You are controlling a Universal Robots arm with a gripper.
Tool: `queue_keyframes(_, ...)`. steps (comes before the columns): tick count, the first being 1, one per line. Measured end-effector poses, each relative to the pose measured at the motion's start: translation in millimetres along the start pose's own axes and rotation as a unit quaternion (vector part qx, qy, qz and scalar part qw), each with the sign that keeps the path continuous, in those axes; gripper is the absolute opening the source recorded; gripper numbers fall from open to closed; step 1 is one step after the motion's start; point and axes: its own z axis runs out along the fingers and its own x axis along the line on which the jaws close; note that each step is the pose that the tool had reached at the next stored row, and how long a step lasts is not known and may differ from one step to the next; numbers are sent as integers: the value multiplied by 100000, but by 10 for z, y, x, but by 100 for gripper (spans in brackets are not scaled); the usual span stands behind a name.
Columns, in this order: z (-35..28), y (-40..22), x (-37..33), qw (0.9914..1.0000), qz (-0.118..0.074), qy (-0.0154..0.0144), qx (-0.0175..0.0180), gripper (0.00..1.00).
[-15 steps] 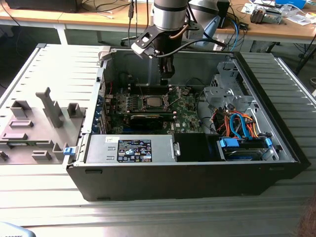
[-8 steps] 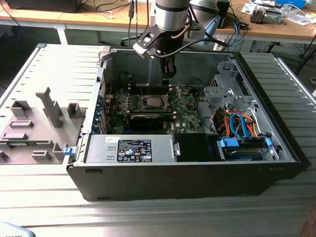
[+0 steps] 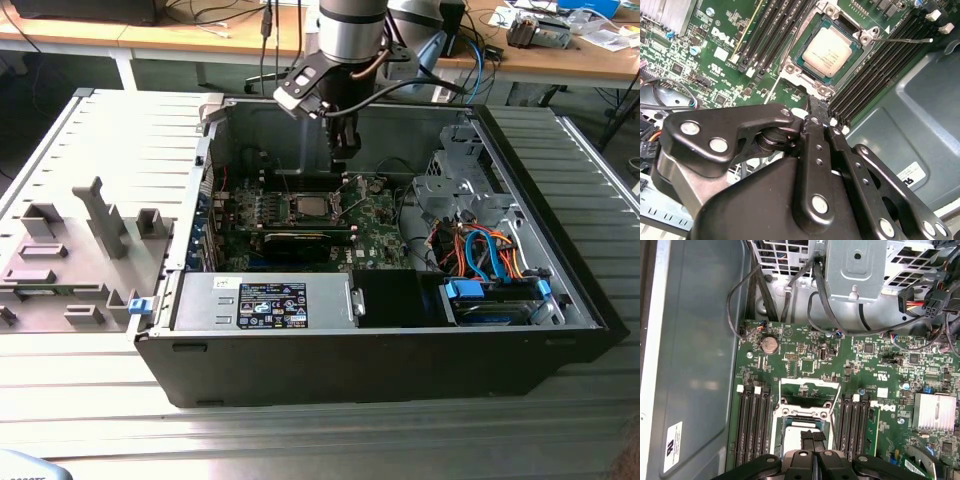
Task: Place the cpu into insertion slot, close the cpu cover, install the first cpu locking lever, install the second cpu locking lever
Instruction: 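Close the cpu cover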
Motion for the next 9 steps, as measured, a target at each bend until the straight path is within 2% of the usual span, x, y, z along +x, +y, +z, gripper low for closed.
queue_keyframes(9, 2, 55, -5, 100000, -4, -5, 4, 11)
